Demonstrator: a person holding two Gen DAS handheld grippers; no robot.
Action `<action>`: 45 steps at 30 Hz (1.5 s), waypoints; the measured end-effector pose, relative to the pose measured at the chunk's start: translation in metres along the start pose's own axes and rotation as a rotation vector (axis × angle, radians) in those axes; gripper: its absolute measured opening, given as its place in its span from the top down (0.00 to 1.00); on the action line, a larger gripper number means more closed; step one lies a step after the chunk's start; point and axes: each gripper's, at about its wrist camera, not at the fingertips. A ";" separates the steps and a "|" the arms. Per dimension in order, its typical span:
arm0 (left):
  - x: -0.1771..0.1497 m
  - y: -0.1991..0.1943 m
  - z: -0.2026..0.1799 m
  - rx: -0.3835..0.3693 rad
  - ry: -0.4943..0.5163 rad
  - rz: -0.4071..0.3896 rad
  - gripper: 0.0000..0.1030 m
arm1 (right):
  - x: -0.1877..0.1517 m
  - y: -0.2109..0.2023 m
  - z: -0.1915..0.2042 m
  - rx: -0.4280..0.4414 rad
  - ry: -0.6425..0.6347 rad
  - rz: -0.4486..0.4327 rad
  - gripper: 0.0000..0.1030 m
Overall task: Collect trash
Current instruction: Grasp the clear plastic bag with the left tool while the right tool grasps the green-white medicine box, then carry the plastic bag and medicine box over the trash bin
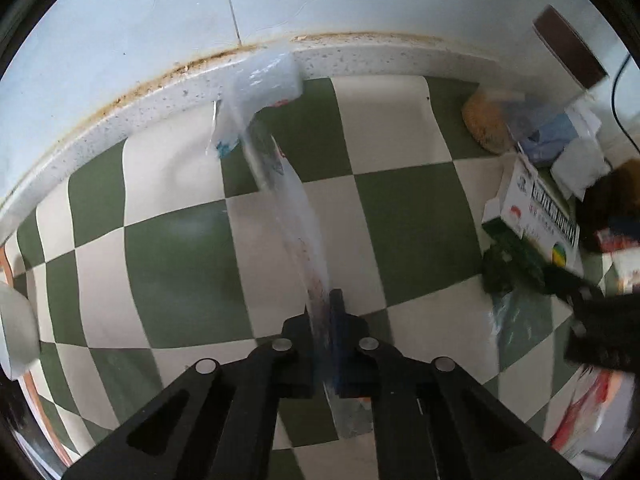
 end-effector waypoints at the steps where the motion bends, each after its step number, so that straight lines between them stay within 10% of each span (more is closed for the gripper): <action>1: -0.003 0.000 0.001 0.010 0.007 -0.003 0.98 | 0.005 0.004 0.002 -0.004 -0.033 0.020 0.00; 8: -0.021 -0.004 0.009 0.043 0.014 -0.018 0.98 | 0.026 0.030 0.006 0.003 -0.155 0.109 0.01; 11: -0.027 -0.010 0.012 0.053 0.012 -0.031 0.98 | 0.030 0.024 -0.001 0.111 -0.106 0.097 0.23; 15: -0.036 -0.023 0.007 0.062 0.021 -0.045 0.98 | 0.017 0.022 0.004 0.126 -0.092 0.074 0.24; 27: -0.119 -0.047 -0.007 0.077 0.159 -0.059 0.98 | -0.109 0.017 -0.026 0.383 0.351 0.084 0.23; 41: -0.163 -0.119 -0.048 0.054 0.319 -0.193 0.99 | -0.211 -0.090 -0.072 0.354 0.601 -0.344 0.28; 45: -0.181 -0.163 -0.082 0.000 0.399 -0.259 0.99 | -0.288 -0.129 -0.081 0.349 0.724 -0.457 0.28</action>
Point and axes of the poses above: each gripper's, at about its wrist camera, not at the fingertips, and y roughly the way its jaws point, z to its left, x to its top, and after that the axes turned 15 degrees about x, right-handed
